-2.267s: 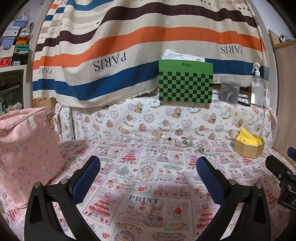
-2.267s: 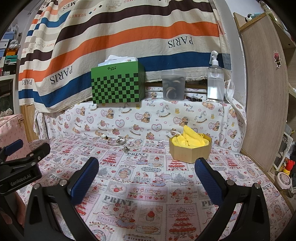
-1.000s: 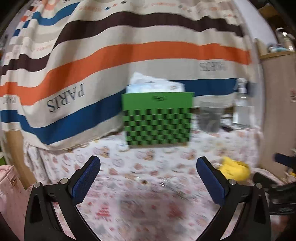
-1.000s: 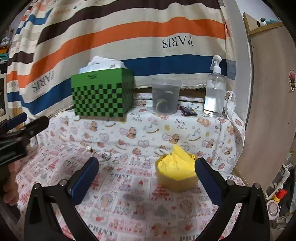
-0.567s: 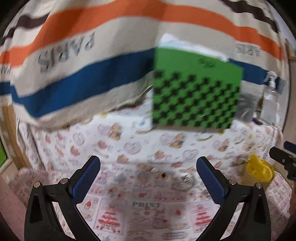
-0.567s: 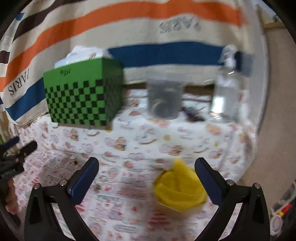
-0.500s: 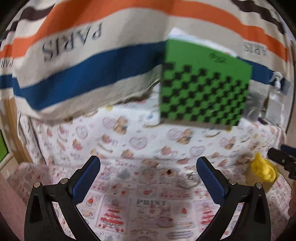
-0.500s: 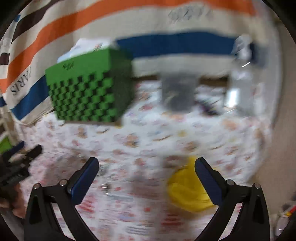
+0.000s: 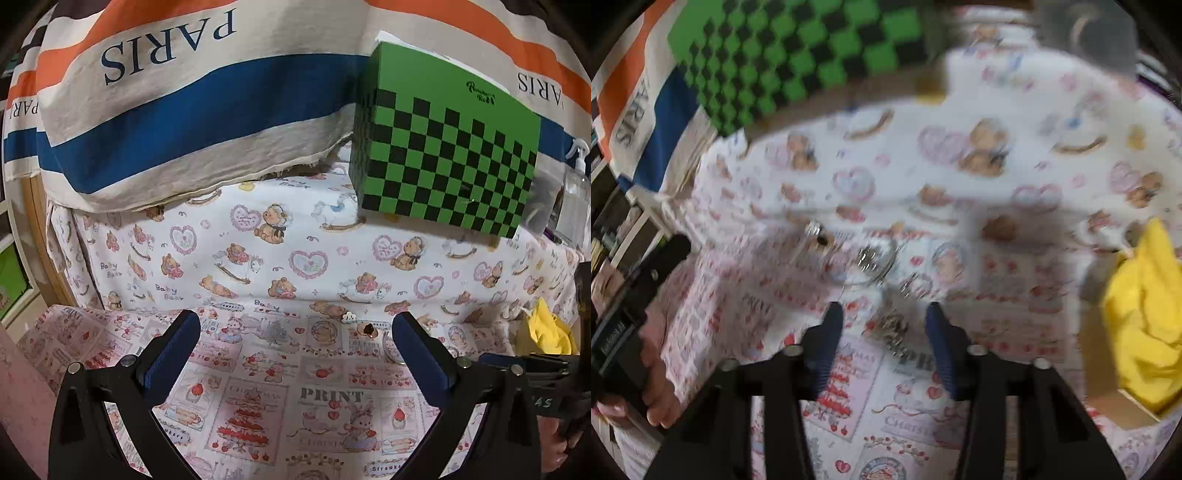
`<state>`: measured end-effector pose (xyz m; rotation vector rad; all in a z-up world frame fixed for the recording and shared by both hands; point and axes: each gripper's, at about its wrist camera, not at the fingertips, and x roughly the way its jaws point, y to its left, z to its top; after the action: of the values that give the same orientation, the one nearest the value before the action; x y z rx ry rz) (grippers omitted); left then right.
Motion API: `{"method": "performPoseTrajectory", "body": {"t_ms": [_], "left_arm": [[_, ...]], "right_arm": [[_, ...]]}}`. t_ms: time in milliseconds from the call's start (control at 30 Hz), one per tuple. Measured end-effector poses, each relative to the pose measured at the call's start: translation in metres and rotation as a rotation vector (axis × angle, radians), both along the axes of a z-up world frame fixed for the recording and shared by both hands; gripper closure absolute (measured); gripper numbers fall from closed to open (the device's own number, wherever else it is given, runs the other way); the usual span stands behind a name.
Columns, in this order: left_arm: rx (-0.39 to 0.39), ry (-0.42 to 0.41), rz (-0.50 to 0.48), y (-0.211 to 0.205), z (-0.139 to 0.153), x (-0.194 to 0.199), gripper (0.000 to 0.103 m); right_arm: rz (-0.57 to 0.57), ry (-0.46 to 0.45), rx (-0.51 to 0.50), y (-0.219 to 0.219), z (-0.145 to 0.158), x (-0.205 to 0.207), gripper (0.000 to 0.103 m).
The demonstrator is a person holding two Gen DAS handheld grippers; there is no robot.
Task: Organize jewelry
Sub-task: 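Move the left tool to the silver bangle and close on it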
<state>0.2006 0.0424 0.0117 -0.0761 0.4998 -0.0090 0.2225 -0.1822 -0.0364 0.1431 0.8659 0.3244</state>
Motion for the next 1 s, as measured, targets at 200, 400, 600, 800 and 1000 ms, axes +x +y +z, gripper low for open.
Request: {"method": "performPoseTrajectory", "body": {"t_ms": [200, 400, 600, 800, 1000], "left_arm": [[0.002, -0.005, 0.022, -0.001, -0.001, -0.001, 0.0], [-0.035, -0.017, 0.046, 0.005, -0.001, -0.004, 0.0], [0.041, 0.021, 0.028, -0.008, 0.001, -0.007, 0.0], [0.061, 0.145, -0.021, -0.027, 0.009, -0.001, 0.0], [-0.015, 0.306, -0.06, -0.055, 0.014, 0.017, 0.0]], "right_arm": [[-0.005, 0.035, 0.031, 0.001, -0.005, 0.0, 0.089], [-0.023, 0.044, 0.016, 0.0, -0.012, 0.009, 0.096], [-0.032, 0.029, 0.075, -0.015, 0.002, 0.001, 0.098], [-0.024, -0.046, 0.117, -0.042, 0.03, -0.038, 0.098], [-0.071, -0.135, 0.127, -0.084, 0.05, -0.067, 0.098]]}}
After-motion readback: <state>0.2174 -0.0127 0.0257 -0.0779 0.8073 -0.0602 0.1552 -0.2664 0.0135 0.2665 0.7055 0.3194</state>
